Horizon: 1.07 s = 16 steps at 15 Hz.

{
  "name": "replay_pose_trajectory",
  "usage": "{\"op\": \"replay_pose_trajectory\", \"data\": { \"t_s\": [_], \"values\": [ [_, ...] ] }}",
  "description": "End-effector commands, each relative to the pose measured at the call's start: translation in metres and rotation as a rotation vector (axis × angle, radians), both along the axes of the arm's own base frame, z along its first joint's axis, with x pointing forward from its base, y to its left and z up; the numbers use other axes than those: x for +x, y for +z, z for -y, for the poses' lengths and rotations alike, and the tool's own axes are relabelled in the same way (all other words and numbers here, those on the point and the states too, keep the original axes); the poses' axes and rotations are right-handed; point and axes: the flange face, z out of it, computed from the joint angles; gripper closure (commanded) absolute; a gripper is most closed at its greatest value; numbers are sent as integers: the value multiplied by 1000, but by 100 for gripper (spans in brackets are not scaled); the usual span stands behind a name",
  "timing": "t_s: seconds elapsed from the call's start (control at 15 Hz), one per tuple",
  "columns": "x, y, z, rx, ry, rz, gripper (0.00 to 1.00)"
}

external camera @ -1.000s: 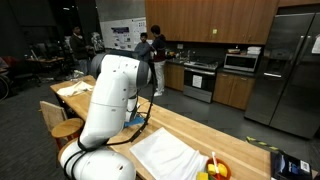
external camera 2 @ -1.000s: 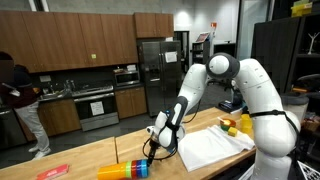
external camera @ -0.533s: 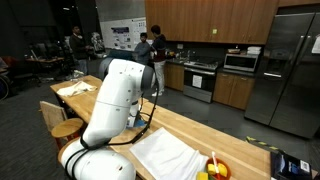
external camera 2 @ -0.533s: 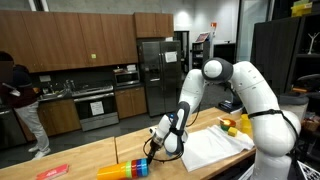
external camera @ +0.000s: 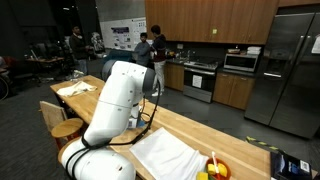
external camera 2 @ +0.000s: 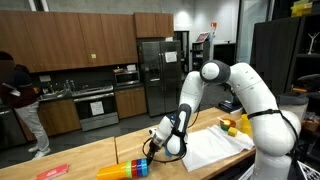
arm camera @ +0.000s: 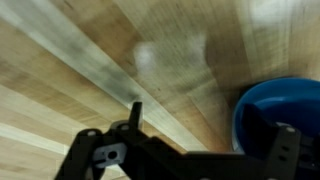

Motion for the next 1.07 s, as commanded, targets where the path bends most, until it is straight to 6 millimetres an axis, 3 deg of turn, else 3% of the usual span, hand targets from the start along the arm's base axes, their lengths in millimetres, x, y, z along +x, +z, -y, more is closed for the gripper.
{"op": "replay_pose_trajectory", "data": {
  "t_s": [0.0,0.33,0.6,0.93,1.0],
  "values": [
    [8,-3,-9,4,59,23,0],
    [13,-10,-23,-15,158,39,0],
    [23,-10,-22,25,146,66,0],
    [48,-2,-4,121,58,148,0],
    [72,15,0,139,39,163,0]
  ]
}}
